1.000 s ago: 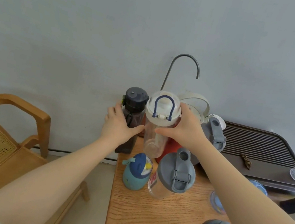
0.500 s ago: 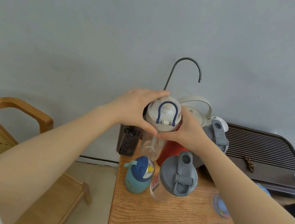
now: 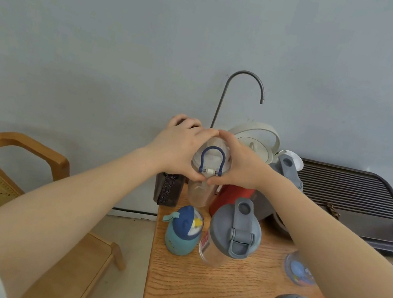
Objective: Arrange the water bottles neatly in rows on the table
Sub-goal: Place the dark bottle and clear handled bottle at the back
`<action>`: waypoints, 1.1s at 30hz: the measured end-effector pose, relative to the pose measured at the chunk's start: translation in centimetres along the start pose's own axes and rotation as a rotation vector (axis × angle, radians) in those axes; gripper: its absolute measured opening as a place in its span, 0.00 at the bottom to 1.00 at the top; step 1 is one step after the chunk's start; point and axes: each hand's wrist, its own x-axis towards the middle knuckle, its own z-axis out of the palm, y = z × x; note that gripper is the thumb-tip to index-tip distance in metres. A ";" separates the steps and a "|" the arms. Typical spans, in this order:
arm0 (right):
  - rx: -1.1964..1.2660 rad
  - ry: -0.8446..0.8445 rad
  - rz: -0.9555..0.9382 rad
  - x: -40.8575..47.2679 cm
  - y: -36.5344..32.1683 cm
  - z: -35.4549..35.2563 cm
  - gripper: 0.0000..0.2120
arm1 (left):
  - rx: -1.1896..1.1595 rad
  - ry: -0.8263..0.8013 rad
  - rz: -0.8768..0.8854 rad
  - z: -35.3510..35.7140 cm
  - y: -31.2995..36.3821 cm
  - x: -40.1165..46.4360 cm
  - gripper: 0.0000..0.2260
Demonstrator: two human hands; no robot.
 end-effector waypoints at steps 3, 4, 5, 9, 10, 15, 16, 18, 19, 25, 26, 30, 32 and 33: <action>-0.041 -0.018 -0.034 0.5 0.3 0.0 0.49 | -0.012 -0.006 0.018 -0.1 -0.2 0.0 0.43; -0.043 -0.024 -0.027 0.6 0.4 0.1 0.49 | -0.060 -0.012 0.031 -0.3 -0.4 -0.1 0.43; -0.057 -0.029 -0.020 0.7 0.4 0.1 0.48 | -0.136 -0.016 0.036 -0.5 -0.8 -0.3 0.43; -0.421 -0.125 -0.014 1.3 0.3 0.3 0.44 | -0.411 0.020 -0.062 -0.8 -2.9 -1.4 0.44; -0.500 -0.157 -0.021 1.5 0.1 0.5 0.43 | -0.474 0.033 -0.112 -0.4 -3.2 -1.8 0.44; -0.629 -0.203 -0.010 2.3 -1.0 0.5 0.40 | -0.821 0.111 -0.310 1.7 -3.2 -2.8 0.46; -0.616 -0.224 -0.003 2.3 -0.9 0.3 0.42 | -0.884 0.117 -0.335 1.9 -3.1 -2.9 0.46; -0.550 -0.296 0.023 2.2 -0.6 -0.1 0.46 | -0.981 0.096 -0.368 2.5 -3.1 -3.3 0.47; -0.518 -0.331 0.034 2.0 -0.6 -0.4 0.47 | -0.999 0.080 -0.377 2.9 -3.1 -3.5 0.48; -0.517 -0.300 -0.002 1.6 -1.2 -0.4 0.40 | -0.992 -0.012 -0.384 4.1 -3.2 -4.1 0.44; -0.545 -0.270 -0.016 1.6 -1.1 -0.2 0.39 | -0.985 -0.012 -0.382 4.2 -3.4 -4.0 0.43; -0.525 -0.158 -0.024 1.3 -0.4 0.3 0.39 | -0.983 0.026 -0.388 4.5 -3.5 -4.0 0.41; -0.462 -0.176 0.012 1.2 -0.3 -0.1 0.39 | -0.999 0.041 -0.391 4.7 -3.4 -4.1 0.40; -0.455 -0.190 0.021 1.3 -0.3 -0.3 0.40 | -1.011 0.033 -0.385 4.8 -3.3 -4.0 0.40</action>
